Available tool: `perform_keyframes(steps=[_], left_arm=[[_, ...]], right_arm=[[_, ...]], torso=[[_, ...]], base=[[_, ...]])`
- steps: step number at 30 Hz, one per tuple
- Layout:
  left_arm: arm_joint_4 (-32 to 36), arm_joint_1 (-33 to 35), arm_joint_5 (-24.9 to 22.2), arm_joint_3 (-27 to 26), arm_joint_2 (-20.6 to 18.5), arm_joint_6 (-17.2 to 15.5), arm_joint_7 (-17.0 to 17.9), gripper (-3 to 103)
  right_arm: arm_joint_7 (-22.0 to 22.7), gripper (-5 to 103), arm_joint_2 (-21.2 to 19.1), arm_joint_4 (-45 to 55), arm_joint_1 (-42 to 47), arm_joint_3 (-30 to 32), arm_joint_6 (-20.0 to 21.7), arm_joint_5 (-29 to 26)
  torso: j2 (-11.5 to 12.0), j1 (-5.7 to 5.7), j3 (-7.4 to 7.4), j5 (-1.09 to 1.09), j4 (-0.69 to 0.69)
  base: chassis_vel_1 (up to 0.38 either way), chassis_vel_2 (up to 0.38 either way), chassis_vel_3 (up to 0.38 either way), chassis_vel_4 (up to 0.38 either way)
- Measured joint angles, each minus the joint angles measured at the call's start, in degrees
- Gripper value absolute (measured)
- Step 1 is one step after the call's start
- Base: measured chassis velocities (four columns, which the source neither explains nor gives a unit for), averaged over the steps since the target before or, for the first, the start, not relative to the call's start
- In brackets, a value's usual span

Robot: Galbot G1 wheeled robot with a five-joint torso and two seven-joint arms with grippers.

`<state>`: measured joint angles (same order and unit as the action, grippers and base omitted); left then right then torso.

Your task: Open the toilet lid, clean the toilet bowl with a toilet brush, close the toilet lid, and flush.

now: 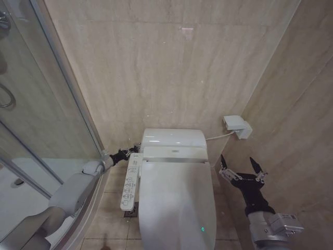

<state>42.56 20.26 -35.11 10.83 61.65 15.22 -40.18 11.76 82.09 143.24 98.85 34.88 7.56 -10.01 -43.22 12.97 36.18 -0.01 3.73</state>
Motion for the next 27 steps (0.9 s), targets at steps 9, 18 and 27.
perform_keyframes(steps=[9,18,27], left_arm=[[0.72,0.84,-0.03,-0.34,-1.89,0.06,-2.68,0],[0.53,1.02,0.04,-0.47,-2.26,0.23,-3.31,0],[-1.06,0.96,1.44,-1.03,-1.77,0.66,-4.01,0]], right_arm=[[0.0,100,0.0,0.0,0.0,0.0,0.0,0.0],[0.0,100,0.0,0.0,0.0,0.0,0.0,0.0],[0.0,100,0.0,0.0,0.0,0.0,0.0,0.0]], torso=[[-0.01,-0.02,-0.01,-0.01,-0.04],[-0.01,-0.02,0.0,0.0,-0.04],[-0.01,-0.02,0.0,0.0,-0.04]], base=[[0.0,0.0,0.0,0.0],[0.0,0.0,0.0,0.0],[0.0,0.0,0.0,0.0]])
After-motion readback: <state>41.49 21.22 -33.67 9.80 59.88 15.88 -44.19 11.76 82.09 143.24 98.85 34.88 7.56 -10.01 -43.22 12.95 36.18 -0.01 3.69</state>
